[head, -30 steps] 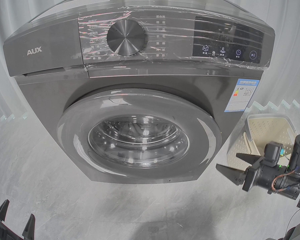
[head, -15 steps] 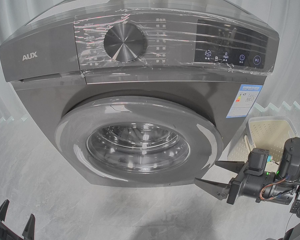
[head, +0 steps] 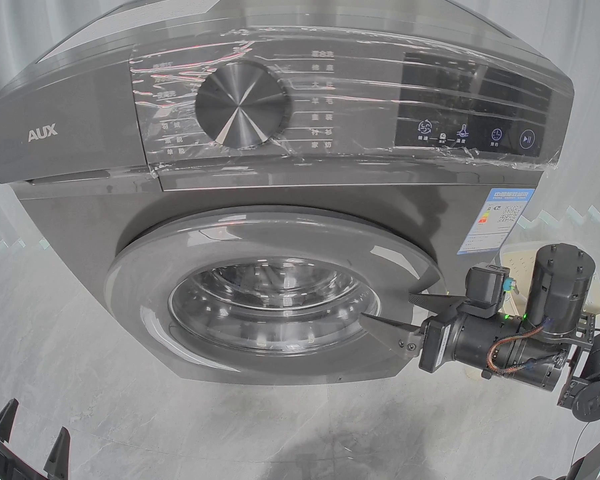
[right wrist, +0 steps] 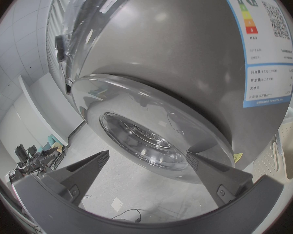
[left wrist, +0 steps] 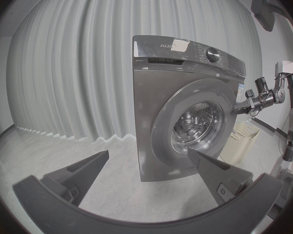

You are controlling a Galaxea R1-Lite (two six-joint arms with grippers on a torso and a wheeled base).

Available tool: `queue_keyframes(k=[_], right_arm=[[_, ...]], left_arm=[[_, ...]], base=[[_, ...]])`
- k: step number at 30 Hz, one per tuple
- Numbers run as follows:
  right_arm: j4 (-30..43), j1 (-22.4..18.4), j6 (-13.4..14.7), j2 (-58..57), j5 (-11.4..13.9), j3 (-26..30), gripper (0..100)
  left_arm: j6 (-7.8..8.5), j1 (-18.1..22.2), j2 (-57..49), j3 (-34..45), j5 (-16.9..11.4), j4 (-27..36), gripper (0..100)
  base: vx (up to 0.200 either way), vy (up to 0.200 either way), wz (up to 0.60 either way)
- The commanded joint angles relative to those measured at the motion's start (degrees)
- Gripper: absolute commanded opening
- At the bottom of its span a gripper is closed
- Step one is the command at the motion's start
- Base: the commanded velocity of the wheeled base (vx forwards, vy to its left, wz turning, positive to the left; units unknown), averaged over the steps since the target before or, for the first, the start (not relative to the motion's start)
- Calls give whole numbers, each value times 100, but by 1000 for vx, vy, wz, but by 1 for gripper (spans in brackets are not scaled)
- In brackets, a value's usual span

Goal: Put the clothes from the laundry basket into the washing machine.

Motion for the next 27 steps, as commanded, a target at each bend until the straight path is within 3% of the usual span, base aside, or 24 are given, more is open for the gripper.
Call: queue_keyframes(k=[1, 6, 11, 16, 18, 23, 24, 27], right_arm=[[-226, -257, -37, 72, -173, -182, 100], [-209, -142, -28, -51, -147, 91, 100], [-112, 174, -124, -815, -41, 1031, 100], [-112, 7, -247, -1562, 99, 1734, 100], [-103, -134, -283, -1756, 117, 1866, 100], [-103, -1118, -792, -2283, 302, 2437, 100], [-103, -1118, -792, -2283, 302, 2437, 100], [-138, -1619, -951, -2432, 302, 2763, 100]], left_arm=[[2, -1, -93, 92, 0, 0, 100], [-7, -1, -93, 92, 0, 0, 100], [-7, -10, -84, 92, 0, 0, 100], [-7, -10, -84, 92, 0, 0, 100], [-7, -10, -84, 92, 0, 9, 100], [-7, -10, -93, 84, 0, 9, 100], [-7, -10, -93, 84, 0, 9, 100], [-7, -10, -84, 84, 0, 0, 100]], base=[[0, 0, 0], [0, 0, 0], [0, 0, 0], [0, 0, 0], [0, 0, 0], [0, 0, 0], [0, 0, 0], [0, 0, 0]])
